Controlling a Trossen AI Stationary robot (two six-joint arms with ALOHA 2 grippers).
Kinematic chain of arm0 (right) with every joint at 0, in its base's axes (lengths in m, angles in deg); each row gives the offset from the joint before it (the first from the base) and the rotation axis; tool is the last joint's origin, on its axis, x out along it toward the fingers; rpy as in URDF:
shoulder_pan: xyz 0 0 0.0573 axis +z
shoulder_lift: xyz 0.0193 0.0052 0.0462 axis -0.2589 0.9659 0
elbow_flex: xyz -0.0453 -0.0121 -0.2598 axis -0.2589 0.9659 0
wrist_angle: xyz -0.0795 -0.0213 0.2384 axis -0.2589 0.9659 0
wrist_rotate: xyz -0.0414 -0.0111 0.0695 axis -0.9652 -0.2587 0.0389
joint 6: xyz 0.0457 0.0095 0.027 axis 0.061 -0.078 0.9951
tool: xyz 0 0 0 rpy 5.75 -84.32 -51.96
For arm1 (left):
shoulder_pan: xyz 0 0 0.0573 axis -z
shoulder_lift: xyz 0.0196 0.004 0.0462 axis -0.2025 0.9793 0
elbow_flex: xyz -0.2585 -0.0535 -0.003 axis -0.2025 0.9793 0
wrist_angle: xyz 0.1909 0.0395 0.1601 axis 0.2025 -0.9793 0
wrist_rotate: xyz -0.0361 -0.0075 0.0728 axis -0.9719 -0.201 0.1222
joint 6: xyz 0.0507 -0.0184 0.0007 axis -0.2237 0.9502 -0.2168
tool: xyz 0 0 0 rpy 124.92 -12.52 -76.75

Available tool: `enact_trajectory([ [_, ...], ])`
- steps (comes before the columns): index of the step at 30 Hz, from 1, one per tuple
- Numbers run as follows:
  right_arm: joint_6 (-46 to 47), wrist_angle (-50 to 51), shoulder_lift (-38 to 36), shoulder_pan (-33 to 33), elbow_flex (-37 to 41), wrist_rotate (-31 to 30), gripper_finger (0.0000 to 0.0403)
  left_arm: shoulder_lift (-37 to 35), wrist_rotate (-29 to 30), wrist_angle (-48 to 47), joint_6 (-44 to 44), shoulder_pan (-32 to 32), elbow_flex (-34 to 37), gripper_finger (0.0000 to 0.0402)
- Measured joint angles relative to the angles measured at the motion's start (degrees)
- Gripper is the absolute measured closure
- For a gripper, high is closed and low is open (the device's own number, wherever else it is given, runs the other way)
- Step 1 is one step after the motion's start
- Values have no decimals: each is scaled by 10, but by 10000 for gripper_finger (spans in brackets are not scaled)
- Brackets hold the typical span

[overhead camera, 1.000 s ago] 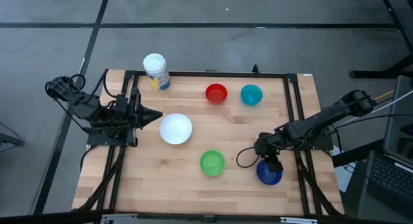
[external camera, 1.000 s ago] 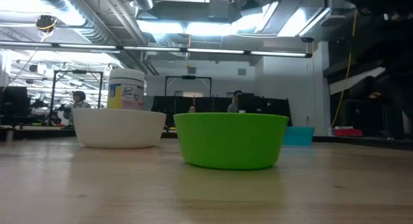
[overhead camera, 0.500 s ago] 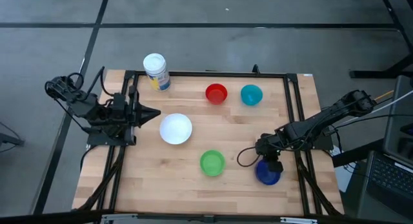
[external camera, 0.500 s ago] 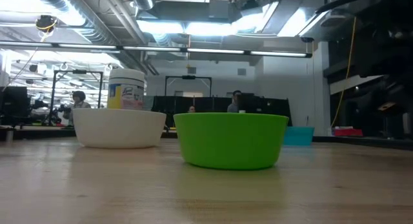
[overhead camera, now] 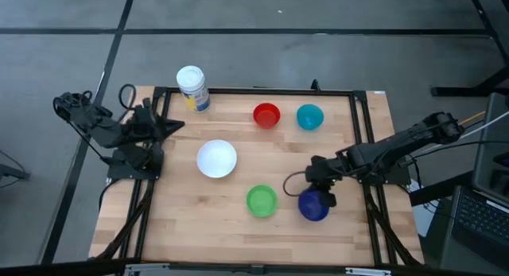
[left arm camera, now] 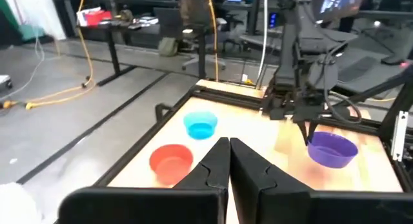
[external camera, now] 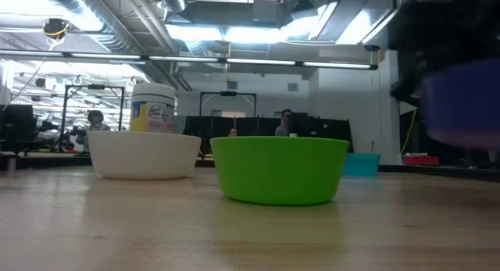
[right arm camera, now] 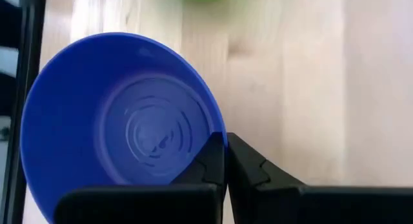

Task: Nest bowls inside each other
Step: Stack the dark blue bowl on the white bowl

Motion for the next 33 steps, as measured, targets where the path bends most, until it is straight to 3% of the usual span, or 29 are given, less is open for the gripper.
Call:
enact_trajectory([
  [6,-46,-7,58,-40,-77,0,401,-58,7,-59,34,0,10,398],
  [11,-83,-15,113,-61,-145,5,401,-102,1,-59,62,0,72,398],
  [20,-147,-18,198,-130,-268,30,401,-187,-1,31,84,0,200,399],
  [25,-206,2,298,-155,-387,62,401,-219,0,86,49,0,228,398],
  [33,-266,36,441,-186,-579,75,401,-225,-1,84,42,0,229,397],
])
